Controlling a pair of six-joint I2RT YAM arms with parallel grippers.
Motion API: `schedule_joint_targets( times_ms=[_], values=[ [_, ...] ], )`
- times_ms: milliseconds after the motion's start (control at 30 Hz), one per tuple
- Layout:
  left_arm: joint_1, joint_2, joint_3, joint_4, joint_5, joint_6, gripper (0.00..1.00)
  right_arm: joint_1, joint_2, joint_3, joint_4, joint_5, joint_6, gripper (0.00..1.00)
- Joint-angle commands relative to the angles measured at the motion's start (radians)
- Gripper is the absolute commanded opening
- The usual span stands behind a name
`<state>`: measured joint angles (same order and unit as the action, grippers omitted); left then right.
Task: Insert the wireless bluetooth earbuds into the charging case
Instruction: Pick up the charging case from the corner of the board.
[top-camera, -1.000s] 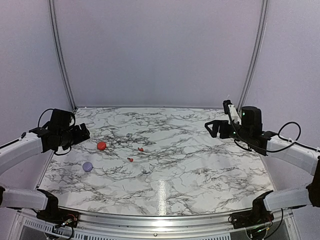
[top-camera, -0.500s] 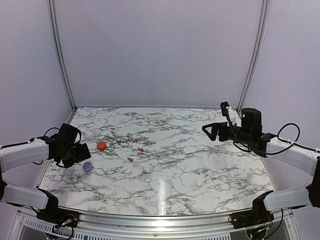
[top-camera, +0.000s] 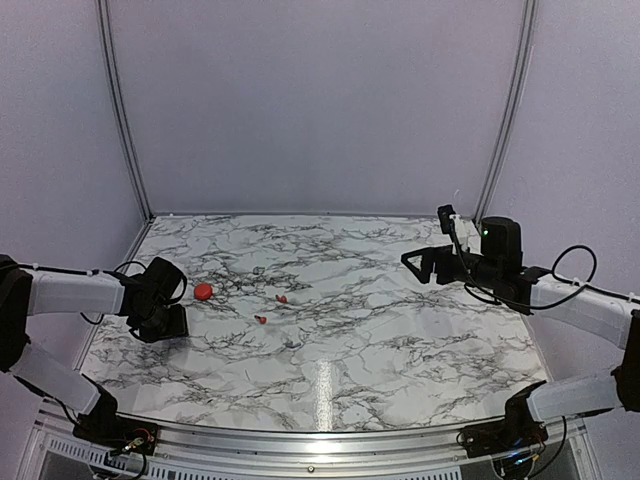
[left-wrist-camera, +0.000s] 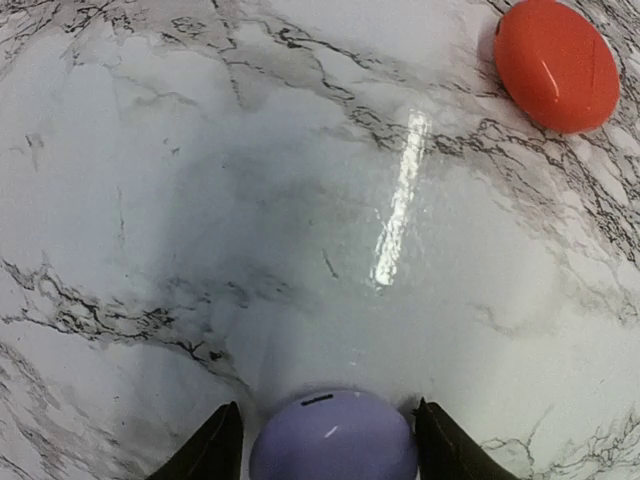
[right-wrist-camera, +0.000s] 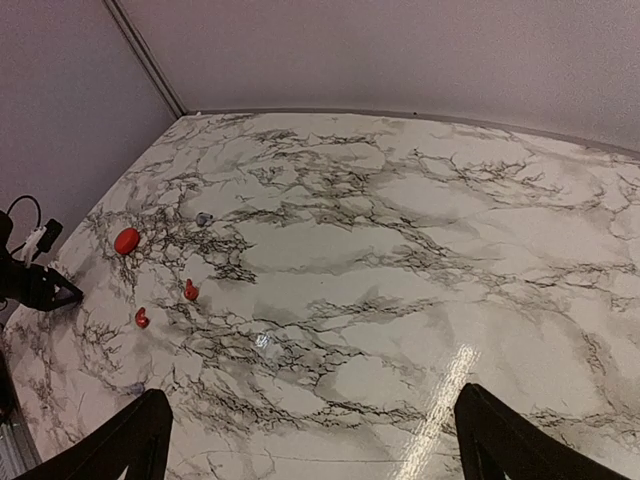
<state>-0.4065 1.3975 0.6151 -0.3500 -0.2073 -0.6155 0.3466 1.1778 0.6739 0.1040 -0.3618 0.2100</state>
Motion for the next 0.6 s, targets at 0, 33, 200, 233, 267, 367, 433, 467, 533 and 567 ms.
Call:
schedule_joint_targets(
  times_ms=[0, 33, 200, 233, 267, 367, 433, 467, 533, 567],
  values=[
    [-0.033, 0.039, 0.021, -0.021, 0.007, 0.020, 0.59, -0.003, -0.002, -0.004, 0.028, -0.015, 0.008, 0.98],
    [-0.037, 0.040, 0.020, -0.021, 0.013, 0.019, 0.57, -0.003, -0.001, -0.005, 0.028, -0.016, 0.008, 0.98],
    [-0.047, 0.013, 0.010, -0.021, 0.033, 0.017, 0.52, -0.003, 0.005, -0.002, 0.030, -0.021, 0.007, 0.99],
    [-0.050, 0.008, 0.005, -0.021, 0.035, 0.018, 0.51, -0.003, 0.005, -0.002, 0.030, -0.021, 0.006, 0.99],
    [-0.053, 0.007, 0.003, -0.021, 0.037, 0.019, 0.51, -0.003, 0.006, -0.002, 0.030, -0.023, 0.006, 0.99],
    [-0.059, 0.010, 0.001, -0.020, 0.033, 0.029, 0.48, -0.003, 0.004, -0.002, 0.032, -0.025, 0.009, 0.99],
    [-0.068, 0.013, 0.006, -0.019, 0.032, 0.041, 0.46, -0.004, 0.003, -0.003, 0.035, -0.029, 0.009, 0.99],
    [-0.074, 0.010, 0.011, -0.018, 0.034, 0.046, 0.46, -0.003, 0.003, -0.001, 0.036, -0.034, 0.009, 0.99],
    [-0.095, -0.002, 0.025, -0.017, 0.041, 0.075, 0.46, -0.003, 0.007, 0.002, 0.038, -0.047, 0.011, 0.98],
    [-0.103, -0.006, 0.034, -0.017, 0.044, 0.089, 0.45, -0.003, 0.011, 0.004, 0.037, -0.056, 0.011, 0.99]
  ],
)
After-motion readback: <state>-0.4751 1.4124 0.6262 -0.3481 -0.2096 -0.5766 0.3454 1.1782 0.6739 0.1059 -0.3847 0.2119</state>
